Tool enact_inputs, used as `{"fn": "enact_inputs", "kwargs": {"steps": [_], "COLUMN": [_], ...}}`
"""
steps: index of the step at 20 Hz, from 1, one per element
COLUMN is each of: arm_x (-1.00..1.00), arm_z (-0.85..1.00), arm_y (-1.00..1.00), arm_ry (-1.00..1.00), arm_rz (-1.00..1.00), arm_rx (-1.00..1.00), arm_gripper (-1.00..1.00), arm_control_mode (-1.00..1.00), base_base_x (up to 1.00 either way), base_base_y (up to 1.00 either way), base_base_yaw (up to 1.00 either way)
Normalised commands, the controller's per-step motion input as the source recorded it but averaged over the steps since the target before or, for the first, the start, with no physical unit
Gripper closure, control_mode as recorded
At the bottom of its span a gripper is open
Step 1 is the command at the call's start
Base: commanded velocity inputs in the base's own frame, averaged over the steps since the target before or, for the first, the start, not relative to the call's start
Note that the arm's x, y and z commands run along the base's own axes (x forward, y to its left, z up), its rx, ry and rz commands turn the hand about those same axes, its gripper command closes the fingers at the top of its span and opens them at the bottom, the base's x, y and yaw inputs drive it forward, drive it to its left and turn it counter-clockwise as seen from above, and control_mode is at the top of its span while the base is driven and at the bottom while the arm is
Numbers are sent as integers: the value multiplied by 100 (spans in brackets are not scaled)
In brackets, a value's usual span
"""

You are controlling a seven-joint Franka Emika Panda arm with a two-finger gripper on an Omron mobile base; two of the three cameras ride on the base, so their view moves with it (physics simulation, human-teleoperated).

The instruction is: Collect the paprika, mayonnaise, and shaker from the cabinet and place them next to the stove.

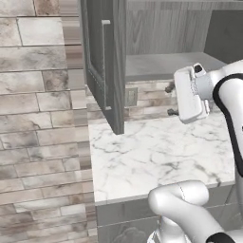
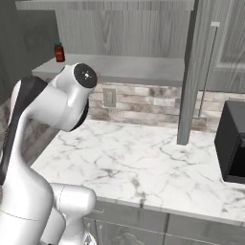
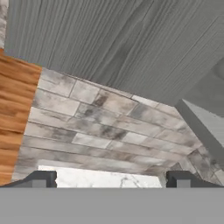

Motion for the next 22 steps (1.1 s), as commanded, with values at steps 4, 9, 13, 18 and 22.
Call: {"fn": "enact_inputs", "kwargs": {"steps": [4, 9, 13, 18, 22], "arm_x": [15, 19, 32, 36, 44], "arm_z": [38, 30, 14, 27, 21], "arm_y": [0, 8, 34, 14, 0], "arm_ry": [9, 8, 6, 6, 9], "arm_rz": [-9, -12, -17, -16, -5], "arm_rx": [28, 25, 15, 14, 15], "arm_gripper": [-100, -100, -100, -100, -100], "arm_control_mode": [-100, -100, -100, -100, -100], "base_base_x": [0, 0, 0, 0, 0], "base_base_y": [0, 0, 0, 0, 0], "base_base_yaw": [0, 0, 0, 0, 0]}}
